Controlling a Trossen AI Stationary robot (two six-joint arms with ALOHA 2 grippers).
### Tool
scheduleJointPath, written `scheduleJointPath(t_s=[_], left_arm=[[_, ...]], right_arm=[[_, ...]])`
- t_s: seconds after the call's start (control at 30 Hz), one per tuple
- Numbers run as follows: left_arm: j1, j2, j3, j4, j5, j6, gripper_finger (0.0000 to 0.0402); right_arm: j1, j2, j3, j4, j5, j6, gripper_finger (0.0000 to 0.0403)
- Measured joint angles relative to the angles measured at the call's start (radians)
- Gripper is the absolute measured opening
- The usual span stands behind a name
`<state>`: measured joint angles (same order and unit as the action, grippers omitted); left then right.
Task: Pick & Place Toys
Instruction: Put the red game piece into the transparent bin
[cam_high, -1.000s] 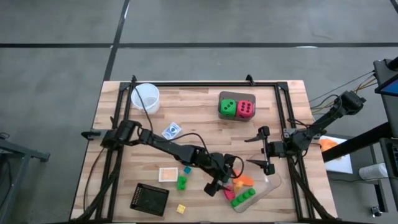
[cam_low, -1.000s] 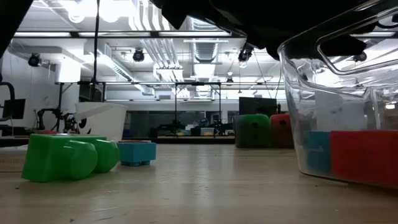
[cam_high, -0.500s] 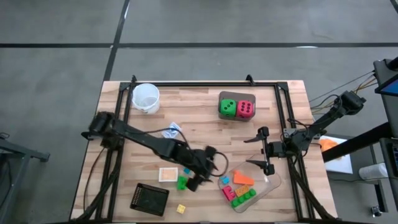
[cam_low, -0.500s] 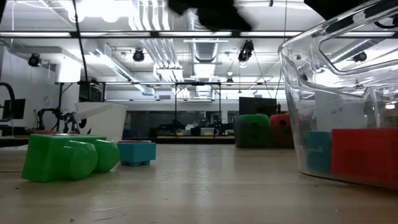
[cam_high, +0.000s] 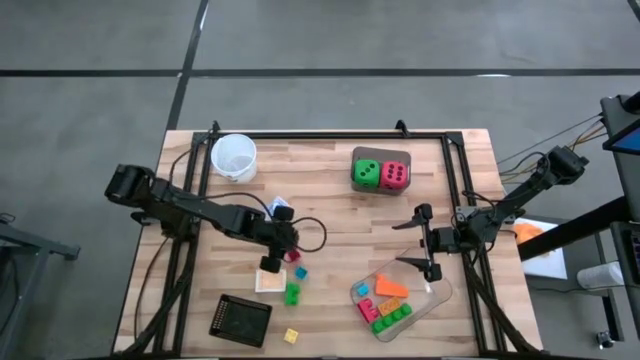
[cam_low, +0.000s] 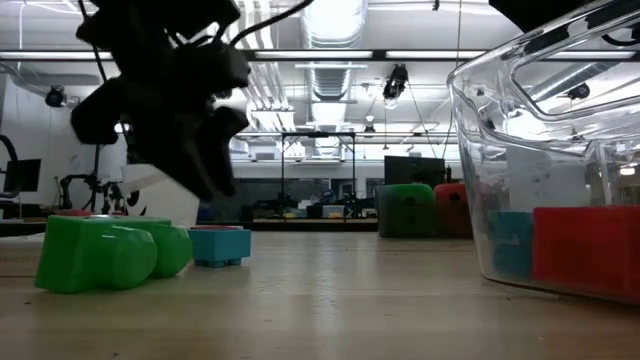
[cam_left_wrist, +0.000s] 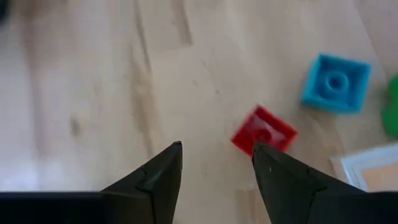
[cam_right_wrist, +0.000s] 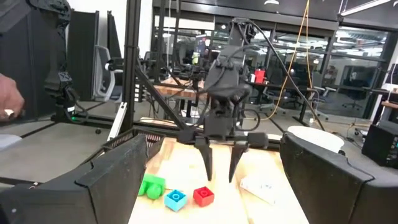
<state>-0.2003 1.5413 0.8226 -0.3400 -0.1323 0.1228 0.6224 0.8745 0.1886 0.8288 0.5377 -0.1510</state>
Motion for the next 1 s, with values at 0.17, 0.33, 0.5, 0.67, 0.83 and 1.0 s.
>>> scheduleJointPath(t_s=[0.17,0.33,0.5,0.67,0.83,1.0], left_arm=[[0.003,0.013,-0.021,0.011,0.039,0.040,0.0194],[0.003,0.013,-0.019,0.015,0.058,0.044,0.0209],[0.003,0.018,-0.024,0.020,0.057,0.038,0.0262],[0.002,0.018,-0.025,0.050,0.056,0.037,0.0303],[-0.003,0.018,-0.025,0.068,0.081,0.036,0.0310],[-0.005,0.045,-0.025,0.076,0.098,0.037,0.0310]], right_arm=[[0.000,0.000,0.000,-0.005,0.000,0.005,0.0356],[0.000,0.002,0.000,-0.008,0.000,0.006,0.0356],[0.000,0.002,0.000,-0.010,0.000,0.014,0.0356],[0.000,0.002,0.000,-0.010,0.000,0.015,0.0356],[0.000,0.002,0.000,-0.010,0.000,0.015,0.0356],[0.000,0.002,0.000,-0.010,0.000,0.014,0.0356]])
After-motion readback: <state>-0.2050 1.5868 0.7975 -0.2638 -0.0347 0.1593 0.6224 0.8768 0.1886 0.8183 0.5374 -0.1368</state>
